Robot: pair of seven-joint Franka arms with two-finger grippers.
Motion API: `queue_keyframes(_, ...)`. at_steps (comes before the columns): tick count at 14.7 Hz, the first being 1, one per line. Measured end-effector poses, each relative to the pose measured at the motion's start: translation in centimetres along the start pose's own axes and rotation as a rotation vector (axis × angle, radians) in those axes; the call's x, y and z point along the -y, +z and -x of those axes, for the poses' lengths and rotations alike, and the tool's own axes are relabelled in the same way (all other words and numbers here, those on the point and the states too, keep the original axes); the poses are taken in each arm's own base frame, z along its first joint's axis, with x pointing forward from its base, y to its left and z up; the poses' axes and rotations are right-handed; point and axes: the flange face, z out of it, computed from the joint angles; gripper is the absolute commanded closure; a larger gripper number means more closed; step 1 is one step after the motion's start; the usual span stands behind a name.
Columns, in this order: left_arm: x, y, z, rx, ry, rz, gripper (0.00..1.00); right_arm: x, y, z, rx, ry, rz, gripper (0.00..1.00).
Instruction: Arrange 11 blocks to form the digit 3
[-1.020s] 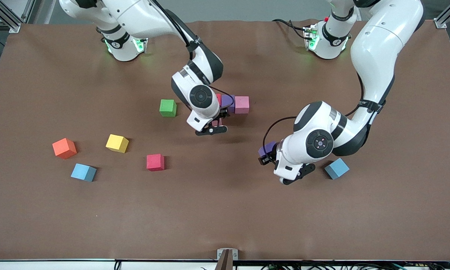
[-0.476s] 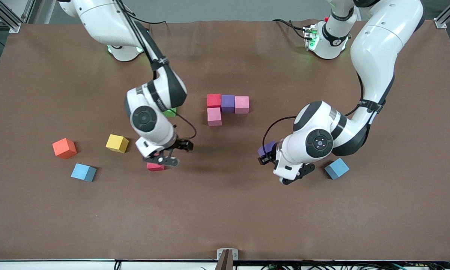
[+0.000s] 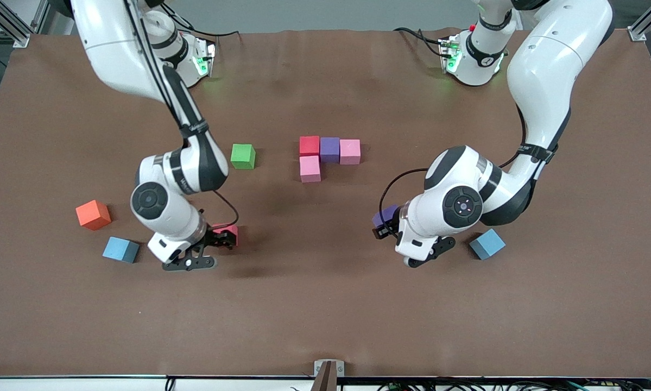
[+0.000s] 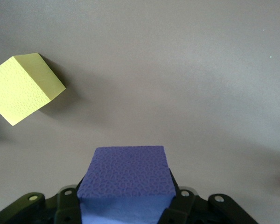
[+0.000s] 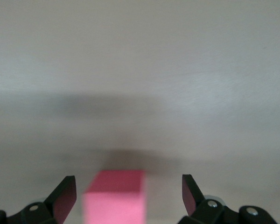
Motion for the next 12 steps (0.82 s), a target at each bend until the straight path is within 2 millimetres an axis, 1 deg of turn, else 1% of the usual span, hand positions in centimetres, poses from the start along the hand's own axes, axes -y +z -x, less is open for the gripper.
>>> queue_keyframes(1, 0.0, 0.0, 0.0, -0.001, -0.001, 0.001, 0.83, -1.0, 0.4, -0.3, 0.001, -0.014, 0.003, 0.0)
queue_keyframes(2, 0.0, -0.1, -0.1, -0.001, -0.002, 0.002, 0.83, -1.3, 0.5, -0.5, -0.001, -0.022, 0.004, 0.0)
queue_keyframes(3, 0.1, -0.1, -0.2, -0.001, -0.002, 0.002, 0.83, -1.2, 0.4, -0.6, -0.003, -0.024, 0.002, 0.0)
queue_keyframes(6, 0.1, -0.1, -0.2, -0.002, -0.004, 0.002, 0.83, 0.3, 0.4, -0.4, -0.003, -0.044, -0.007, 0.0)
queue_keyframes(8, 0.2, -0.2, -0.4, -0.002, -0.006, 0.003, 0.83, 0.9, 0.6, -0.3, 0.003, -0.058, -0.008, 0.0)
queue_keyframes(12, 0.3, -0.2, -0.4, -0.002, -0.004, 0.003, 0.83, 2.1, 1.8, 0.5, 0.047, -0.097, -0.005, 0.0)
